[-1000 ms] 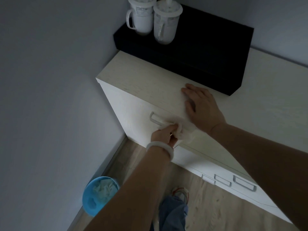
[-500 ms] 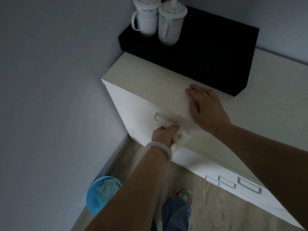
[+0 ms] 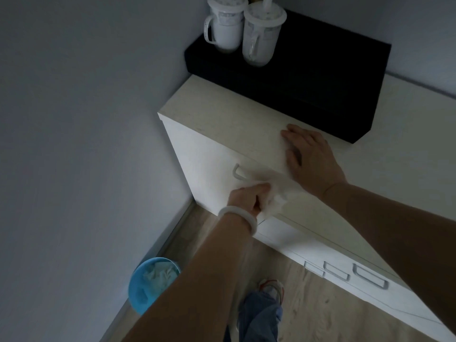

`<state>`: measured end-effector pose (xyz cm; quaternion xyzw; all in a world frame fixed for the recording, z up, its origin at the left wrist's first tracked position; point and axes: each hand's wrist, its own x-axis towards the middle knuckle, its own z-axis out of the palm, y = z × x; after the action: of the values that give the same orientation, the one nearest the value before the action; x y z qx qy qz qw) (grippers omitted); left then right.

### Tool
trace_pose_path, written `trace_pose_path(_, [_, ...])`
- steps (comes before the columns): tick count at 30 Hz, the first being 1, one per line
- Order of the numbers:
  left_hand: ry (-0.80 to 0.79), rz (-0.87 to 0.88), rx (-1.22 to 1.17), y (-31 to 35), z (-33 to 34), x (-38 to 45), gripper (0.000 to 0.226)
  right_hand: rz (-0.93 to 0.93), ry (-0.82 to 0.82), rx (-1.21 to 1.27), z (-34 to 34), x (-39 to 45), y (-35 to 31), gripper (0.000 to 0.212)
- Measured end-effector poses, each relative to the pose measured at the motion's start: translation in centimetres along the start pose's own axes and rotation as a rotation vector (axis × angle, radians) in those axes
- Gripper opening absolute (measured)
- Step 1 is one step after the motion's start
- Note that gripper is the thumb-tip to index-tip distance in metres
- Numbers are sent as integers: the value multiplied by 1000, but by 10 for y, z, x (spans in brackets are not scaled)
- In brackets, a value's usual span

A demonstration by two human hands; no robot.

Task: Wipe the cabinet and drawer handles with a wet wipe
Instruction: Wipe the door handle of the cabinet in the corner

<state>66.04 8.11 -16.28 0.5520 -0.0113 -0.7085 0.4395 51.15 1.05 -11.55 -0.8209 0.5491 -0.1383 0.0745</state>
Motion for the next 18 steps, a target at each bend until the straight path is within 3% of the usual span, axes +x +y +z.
trace_pose_path(4, [7, 51, -198, 26, -26, 14, 11, -9, 13, 18, 0, 0, 0, 46])
trace_pose_path(6, [45, 57, -155, 20, -20, 14, 10, -5, 7, 13, 0, 0, 0, 46])
trace_pose_path(10, [-24, -11, -18, -5, 1, -1, 41, -4, -11, -10, -1, 0, 0, 47])
trace_pose_path(15, [137, 61, -180, 26, -22, 17, 18, -8, -4, 8, 0, 0, 1, 49])
trace_pose_path(18, [161, 82, -32, 24, -20, 16, 34, -2, 3, 13, -1, 0, 1, 46])
